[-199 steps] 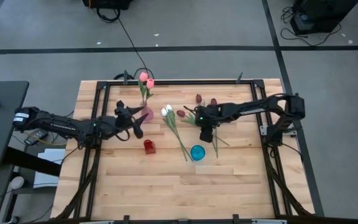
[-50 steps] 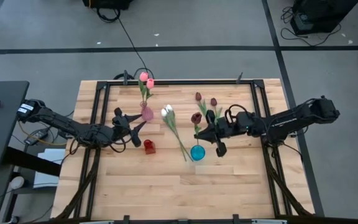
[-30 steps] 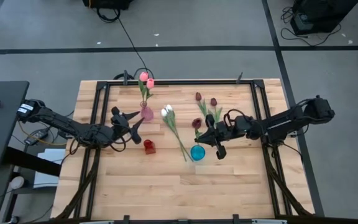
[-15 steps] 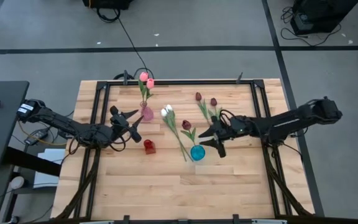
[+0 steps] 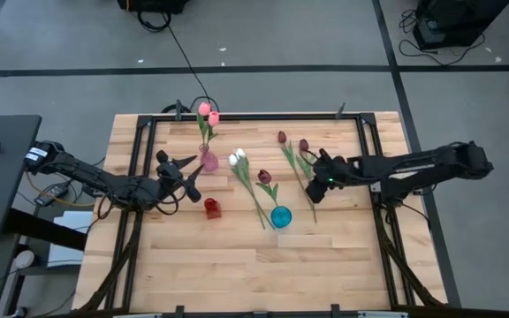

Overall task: Sort flowers into vase by color
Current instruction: Put the right red flower into the blue vase

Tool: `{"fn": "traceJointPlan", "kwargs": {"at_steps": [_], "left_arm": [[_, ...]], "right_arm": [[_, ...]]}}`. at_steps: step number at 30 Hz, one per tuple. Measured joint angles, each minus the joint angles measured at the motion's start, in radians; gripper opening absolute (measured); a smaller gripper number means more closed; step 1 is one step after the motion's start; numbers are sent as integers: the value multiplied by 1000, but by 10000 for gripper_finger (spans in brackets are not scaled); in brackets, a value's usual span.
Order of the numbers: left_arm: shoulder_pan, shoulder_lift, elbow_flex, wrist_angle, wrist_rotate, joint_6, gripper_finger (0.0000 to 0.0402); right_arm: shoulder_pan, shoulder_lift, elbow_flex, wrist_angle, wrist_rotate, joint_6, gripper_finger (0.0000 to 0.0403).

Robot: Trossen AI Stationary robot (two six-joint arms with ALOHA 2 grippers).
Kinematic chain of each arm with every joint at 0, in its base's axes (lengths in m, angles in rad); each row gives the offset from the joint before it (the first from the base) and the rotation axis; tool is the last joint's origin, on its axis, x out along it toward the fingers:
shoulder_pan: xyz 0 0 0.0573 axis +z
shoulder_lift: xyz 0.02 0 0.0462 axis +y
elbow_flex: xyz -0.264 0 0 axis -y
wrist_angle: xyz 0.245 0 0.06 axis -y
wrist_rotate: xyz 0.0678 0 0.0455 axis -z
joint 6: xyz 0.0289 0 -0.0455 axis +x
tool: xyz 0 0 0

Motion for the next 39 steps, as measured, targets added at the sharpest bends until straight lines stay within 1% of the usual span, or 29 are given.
{"fn": "traceJointPlan", "kwargs": {"at_steps": [6, 11, 14, 18, 21, 23, 26, 27, 28, 31, 35, 37, 39], "left_arm": [[0, 0, 0, -2, 5, -2, 170], [0, 0, 0, -12, 7, -3, 170], [0, 0, 0, -15, 7, -16, 170], [0, 0, 0, -19, 8, -23, 170], [0, 0, 0, -21, 8, -22, 170], [0, 0, 0, -21, 8, -23, 170], [0, 0, 0, -22, 8, -23, 170], [0, 0, 0, -24, 8, -23, 170], [0, 0, 0, -24, 8, -23, 170], [0, 0, 0, -28, 8, -27, 170], [0, 0, 0, -43, 8, -32, 170], [0, 0, 0, -52, 8, -43, 170], [0, 0, 0, -57, 8, -48, 170]], "right_arm": [[-93, 183, 0, 15, -82, 3, 157], [-140, 275, 0, 85, -106, -43, 157], [-156, 308, 0, 114, -90, -51, 157], [-167, 330, 0, 121, -21, -52, 149], [-175, 335, 0, 121, -21, -53, 121], [-179, 335, 0, 121, -24, -58, 89], [-185, 335, 0, 119, -24, -77, 30], [-187, 334, 0, 117, -26, -84, 18], [-188, 330, 0, 115, -27, -96, 12], [-188, 286, 0, 106, -27, -116, 17], [-175, 140, 0, 132, -22, -174, 7], [-144, 43, 0, 204, -2, -222, 6], [-105, -54, -9, 335, -3, -301, 7]]}}
